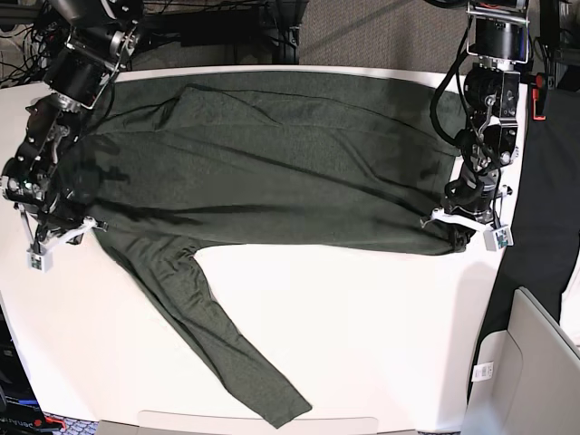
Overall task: Fold the T-shirt properly
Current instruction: 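Hold both hem corners with both grippers, then pull the hem corner with the right gripper away from the left gripper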
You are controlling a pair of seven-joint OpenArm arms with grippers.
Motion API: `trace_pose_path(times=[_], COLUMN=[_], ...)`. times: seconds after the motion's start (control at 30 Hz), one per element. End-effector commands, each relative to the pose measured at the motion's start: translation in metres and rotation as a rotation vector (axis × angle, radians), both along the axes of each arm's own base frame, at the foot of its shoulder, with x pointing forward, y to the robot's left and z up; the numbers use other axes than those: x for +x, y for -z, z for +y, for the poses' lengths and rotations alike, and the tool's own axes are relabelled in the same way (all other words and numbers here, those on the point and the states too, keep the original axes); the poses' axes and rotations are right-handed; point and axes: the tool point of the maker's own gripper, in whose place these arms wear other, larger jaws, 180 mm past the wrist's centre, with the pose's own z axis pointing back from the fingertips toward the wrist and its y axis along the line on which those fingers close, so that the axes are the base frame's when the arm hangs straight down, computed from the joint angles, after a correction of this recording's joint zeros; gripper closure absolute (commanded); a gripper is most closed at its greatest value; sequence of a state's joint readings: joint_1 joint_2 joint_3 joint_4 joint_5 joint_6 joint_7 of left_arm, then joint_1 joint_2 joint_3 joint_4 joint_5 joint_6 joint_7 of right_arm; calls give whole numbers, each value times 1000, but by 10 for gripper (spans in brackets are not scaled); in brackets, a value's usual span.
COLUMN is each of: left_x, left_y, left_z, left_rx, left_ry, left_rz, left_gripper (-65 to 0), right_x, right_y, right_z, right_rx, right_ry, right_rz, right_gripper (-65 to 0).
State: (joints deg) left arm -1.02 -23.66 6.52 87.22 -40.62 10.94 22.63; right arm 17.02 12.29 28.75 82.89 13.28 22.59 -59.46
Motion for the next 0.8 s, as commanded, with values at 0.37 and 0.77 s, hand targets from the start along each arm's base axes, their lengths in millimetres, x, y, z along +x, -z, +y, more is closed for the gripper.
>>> trace_pose_path(times=[0.37, 0.77], left_x=[-13, -19], left_y=[-21, -14], left_z=[9, 10], left_rx=[24, 34], left_ry=[-9, -1], left_rz=[-61, -37], left_gripper=[0, 0], right_x=[-17, 7], right_y=[-22, -26], right_z=[-18, 11], right_rx=[29, -43], right_ry=[16, -88], right_rz=[-90, -68], right_gripper=[-9, -119])
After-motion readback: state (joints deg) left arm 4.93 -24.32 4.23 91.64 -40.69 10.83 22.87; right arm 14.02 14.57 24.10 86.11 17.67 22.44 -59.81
